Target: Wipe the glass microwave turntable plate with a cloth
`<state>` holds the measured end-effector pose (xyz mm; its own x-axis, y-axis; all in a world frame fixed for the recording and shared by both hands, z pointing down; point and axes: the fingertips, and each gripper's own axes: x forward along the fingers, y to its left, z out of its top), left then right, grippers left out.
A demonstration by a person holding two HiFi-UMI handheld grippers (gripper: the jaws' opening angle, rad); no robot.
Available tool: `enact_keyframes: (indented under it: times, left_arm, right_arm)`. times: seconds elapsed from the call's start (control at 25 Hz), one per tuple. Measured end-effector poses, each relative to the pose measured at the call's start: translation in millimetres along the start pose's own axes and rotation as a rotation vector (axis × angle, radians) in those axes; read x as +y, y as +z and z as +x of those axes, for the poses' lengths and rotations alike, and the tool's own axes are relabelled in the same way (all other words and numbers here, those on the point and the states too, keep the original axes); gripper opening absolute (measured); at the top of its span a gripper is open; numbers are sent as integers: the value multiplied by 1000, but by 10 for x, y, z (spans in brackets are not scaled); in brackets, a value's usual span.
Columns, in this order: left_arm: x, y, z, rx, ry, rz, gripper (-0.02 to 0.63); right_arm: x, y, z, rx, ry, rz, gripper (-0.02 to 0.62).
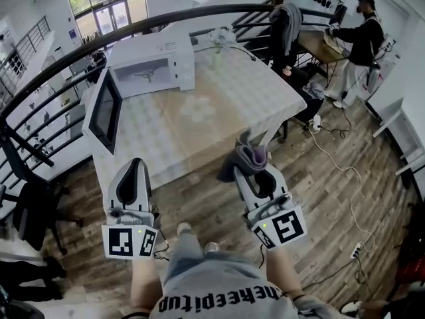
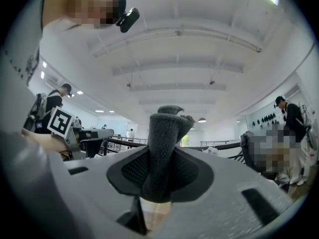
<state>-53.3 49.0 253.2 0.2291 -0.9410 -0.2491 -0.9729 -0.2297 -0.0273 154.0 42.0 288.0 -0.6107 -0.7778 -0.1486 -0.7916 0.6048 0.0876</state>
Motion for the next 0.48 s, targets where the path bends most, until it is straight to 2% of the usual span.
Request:
enact_keyframes:
  times: [0.12, 0.36, 0.48]
  left_arm:
    - [85, -152, 214, 26, 1, 3, 12]
    - [331, -318, 845, 8, -41, -3, 12]
    - [521, -377, 1200, -3, -61, -7, 12]
  right_arm:
    - [-178, -95, 175, -12, -33, 62, 109]
    - [-568, -382, 764, 71, -131, 20, 110]
    - [-737, -474, 1134, 78, -166, 50, 107]
